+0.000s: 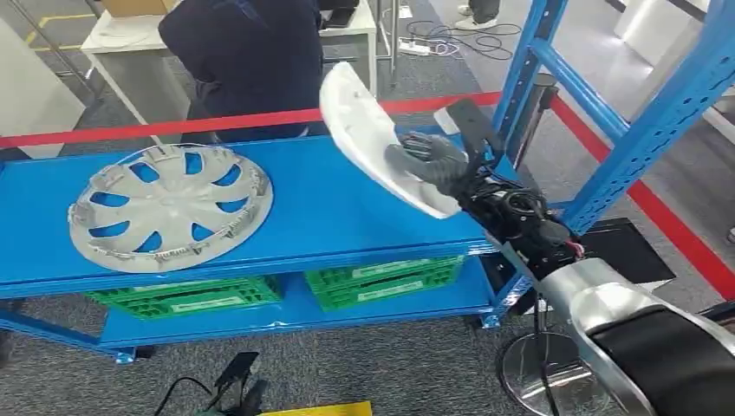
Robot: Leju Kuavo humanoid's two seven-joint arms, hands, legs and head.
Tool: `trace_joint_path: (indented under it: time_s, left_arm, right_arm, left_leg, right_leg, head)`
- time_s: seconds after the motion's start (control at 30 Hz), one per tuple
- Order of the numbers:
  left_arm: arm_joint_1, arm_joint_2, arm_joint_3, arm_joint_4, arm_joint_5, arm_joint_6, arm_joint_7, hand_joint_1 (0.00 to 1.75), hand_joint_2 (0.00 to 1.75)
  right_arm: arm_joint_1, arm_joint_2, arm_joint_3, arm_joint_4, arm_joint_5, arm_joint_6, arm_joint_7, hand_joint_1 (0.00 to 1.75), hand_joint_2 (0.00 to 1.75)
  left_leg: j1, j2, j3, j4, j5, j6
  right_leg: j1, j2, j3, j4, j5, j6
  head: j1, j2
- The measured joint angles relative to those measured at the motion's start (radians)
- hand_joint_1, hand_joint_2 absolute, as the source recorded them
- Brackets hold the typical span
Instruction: Take the parts from the cabinet and place them on the table.
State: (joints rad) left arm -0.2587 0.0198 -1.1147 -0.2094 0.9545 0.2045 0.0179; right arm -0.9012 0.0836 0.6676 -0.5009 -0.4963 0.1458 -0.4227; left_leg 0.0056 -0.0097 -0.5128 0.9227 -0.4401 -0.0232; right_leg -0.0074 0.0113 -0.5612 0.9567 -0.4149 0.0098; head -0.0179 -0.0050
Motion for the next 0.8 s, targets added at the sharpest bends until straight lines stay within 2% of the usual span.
trace_joint_path:
  time_s: [0.2,0.47,0.8]
  left_arm:
    - [0.0,0.0,-0.001,0.0,-0.001,-0.004,0.003,0.0,0.0]
    - [-0.001,0.0,-0.001,0.0,-0.001,-0.006,0.001,0.0,0.0]
    - [-0.001,0.0,-0.006,0.0,-0.012,-0.006,0.003,0.0,0.0]
  right_arm:
    - [0.016,0.053,0.016,-0.024,-0.052,0.109,0.013,1.75,1.75]
    - [0.049,0.114,0.056,-0.024,-0.091,0.21,0.021,1.75,1.75]
    - [0.094,0.181,0.115,-0.024,-0.125,0.264,0.016,1.75,1.75]
  left_leg:
    - [0.0,0.0,0.0,0.0,0.0,0.0]
    - [0.0,0.0,0.0,0.0,0.0,0.0]
    - [0.0,0.0,0.0,0.0,0.0,0.0]
  right_leg:
    - [0.0,0.0,0.0,0.0,0.0,0.0]
    - [0.0,0.001,0.0,0.0,0.0,0.0]
    - [0.0,0.0,0.0,0.0,0.0,0.0]
  head:
    - [0.0,0.0]
    - [0.0,0.0]
    - [0.002,0.0]
